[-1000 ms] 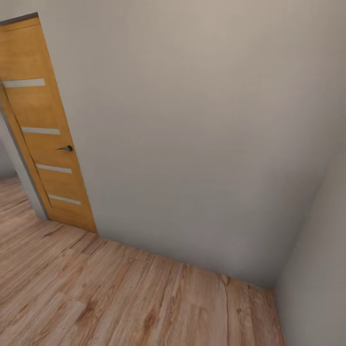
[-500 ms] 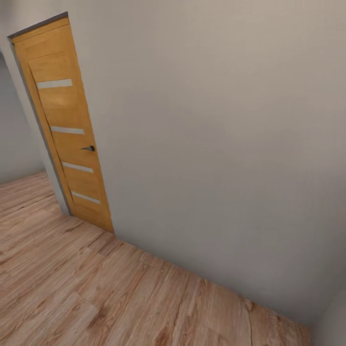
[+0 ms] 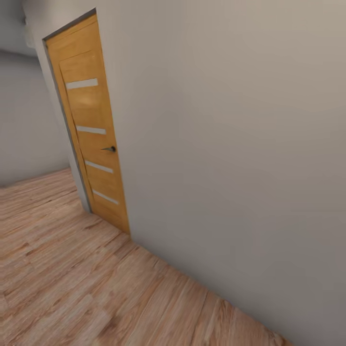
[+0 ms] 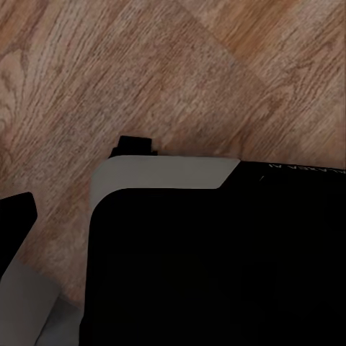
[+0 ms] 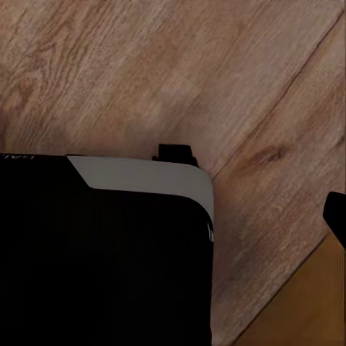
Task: Move the two storage containers from the living room to the garage. In the garage, place one container on the floor and stack the other container on top of it (either order is fine).
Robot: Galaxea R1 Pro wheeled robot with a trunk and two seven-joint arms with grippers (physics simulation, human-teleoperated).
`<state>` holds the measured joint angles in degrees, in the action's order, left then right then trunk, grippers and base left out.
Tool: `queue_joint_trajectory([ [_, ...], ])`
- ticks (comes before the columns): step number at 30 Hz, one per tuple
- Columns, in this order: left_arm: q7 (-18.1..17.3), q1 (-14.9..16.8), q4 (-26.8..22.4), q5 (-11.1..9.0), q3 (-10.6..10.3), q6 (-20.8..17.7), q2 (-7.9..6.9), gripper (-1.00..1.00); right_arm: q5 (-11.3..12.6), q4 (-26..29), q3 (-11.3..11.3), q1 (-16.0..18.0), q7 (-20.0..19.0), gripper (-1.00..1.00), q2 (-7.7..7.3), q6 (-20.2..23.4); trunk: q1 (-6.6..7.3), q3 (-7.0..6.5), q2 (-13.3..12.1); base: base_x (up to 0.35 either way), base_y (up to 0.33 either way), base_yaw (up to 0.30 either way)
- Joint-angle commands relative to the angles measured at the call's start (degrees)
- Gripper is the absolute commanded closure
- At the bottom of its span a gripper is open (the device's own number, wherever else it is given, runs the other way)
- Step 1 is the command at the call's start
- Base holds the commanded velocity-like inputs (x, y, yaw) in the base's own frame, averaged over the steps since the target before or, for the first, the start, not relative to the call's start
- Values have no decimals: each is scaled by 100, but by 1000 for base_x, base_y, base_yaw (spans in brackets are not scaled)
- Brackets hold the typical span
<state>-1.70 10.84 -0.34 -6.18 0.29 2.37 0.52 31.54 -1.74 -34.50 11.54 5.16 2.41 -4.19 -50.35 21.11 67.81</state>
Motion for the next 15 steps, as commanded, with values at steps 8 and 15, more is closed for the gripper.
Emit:
queue_joint_trajectory([
  [8, -23, 5, 8, -59, -3, 18, 0, -100, 62, -19, -48, 6, 3, -100, 5, -27, -3, 6, 3, 322, 0, 269],
  [15, -22, 5, 10, -59, 0, 18, 0, -100, 56, -19, -49, 6, 3, -100, 5, -21, -3, 6, 3, 322, 0, 269],
])
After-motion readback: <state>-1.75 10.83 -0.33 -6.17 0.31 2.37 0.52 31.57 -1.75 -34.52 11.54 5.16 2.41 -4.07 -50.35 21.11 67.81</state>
